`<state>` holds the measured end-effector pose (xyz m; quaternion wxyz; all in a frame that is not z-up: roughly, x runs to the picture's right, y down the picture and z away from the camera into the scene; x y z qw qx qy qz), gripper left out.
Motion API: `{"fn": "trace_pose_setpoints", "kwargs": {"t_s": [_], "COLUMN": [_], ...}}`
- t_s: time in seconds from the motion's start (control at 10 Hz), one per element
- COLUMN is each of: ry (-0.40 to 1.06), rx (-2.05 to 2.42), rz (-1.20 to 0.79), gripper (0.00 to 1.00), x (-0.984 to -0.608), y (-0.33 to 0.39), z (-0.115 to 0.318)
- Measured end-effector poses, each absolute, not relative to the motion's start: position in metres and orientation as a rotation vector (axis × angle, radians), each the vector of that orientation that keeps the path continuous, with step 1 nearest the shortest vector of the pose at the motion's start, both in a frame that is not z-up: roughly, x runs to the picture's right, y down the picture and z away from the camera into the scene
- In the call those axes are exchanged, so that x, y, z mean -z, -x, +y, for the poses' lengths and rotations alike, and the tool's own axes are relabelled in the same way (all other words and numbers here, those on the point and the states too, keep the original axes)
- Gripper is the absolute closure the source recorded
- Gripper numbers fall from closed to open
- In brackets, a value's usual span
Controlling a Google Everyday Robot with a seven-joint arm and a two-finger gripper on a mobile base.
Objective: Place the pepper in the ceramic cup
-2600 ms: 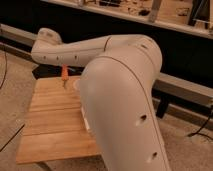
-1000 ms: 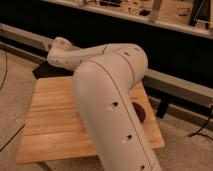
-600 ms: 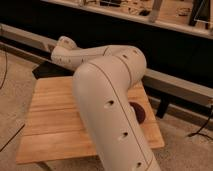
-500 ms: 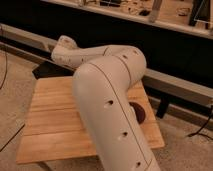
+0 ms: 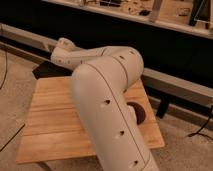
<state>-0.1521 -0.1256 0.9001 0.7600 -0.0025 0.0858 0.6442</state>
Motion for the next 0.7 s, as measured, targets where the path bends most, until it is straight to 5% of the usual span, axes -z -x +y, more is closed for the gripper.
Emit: {"fn": "trace_pose_setpoints", "kwargs": {"t_s": [0.7], "ry": [0.018], "rx": [-1.430], "rz": [0.180], "gripper": [0.24], "x": [-0.885], "y": [0.153], "z": [-0.112]}}
